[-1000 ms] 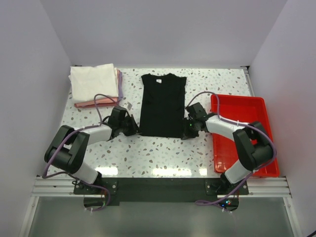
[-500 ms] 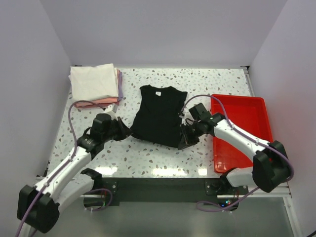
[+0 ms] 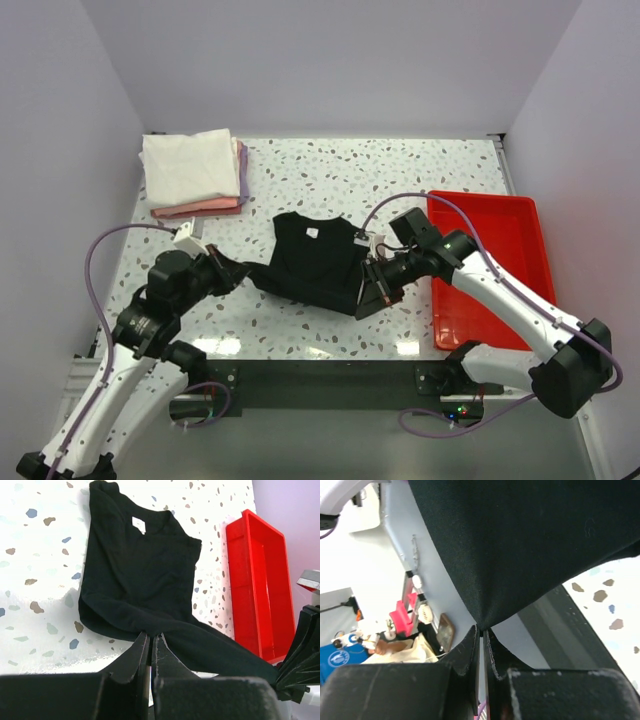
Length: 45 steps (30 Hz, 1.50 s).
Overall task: Fold and stack the t-shirts
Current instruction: Fold the tshirt
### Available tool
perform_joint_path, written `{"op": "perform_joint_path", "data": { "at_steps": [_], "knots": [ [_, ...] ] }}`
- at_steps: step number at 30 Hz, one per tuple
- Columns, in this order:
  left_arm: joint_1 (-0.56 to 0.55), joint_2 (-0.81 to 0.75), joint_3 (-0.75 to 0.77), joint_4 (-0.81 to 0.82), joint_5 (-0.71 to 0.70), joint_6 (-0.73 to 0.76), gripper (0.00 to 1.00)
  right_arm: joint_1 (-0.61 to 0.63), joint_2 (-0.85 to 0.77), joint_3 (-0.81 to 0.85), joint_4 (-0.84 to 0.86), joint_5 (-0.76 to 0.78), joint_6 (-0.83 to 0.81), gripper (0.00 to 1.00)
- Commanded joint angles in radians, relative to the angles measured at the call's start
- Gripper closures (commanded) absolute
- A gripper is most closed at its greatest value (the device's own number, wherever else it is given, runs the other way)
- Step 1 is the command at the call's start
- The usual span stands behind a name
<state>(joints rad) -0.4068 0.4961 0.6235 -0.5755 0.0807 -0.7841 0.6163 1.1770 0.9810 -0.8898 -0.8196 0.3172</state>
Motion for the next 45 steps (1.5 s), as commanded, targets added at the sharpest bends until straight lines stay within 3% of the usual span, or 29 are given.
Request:
{"op": "perform_joint_path", "data": {
  "at_steps": [1,9,19,27,45],
  "knots": [
    [0.006,-0.001,0.047,0.006,-0.111,-0.017,1.00,0.003,-0.027,0.022,-0.051,-0.076,0.029,0.95],
    [0.006,0.163,0.077,0.147,-0.131,-0.010,1.00,-0.018,0.007,0.059,0.017,0.014,0.059,0.98],
    [0.008,0.402,0.137,0.344,-0.121,0.016,1.00,-0.196,0.078,0.064,0.100,-0.012,0.040,0.99],
    [0.017,0.532,0.211,0.411,-0.121,0.039,1.00,-0.225,0.105,0.126,0.146,0.089,0.039,0.98],
    [0.065,0.820,0.387,0.526,-0.085,0.063,1.00,-0.365,0.263,0.203,0.218,0.160,0.059,0.98]
  ]
}}
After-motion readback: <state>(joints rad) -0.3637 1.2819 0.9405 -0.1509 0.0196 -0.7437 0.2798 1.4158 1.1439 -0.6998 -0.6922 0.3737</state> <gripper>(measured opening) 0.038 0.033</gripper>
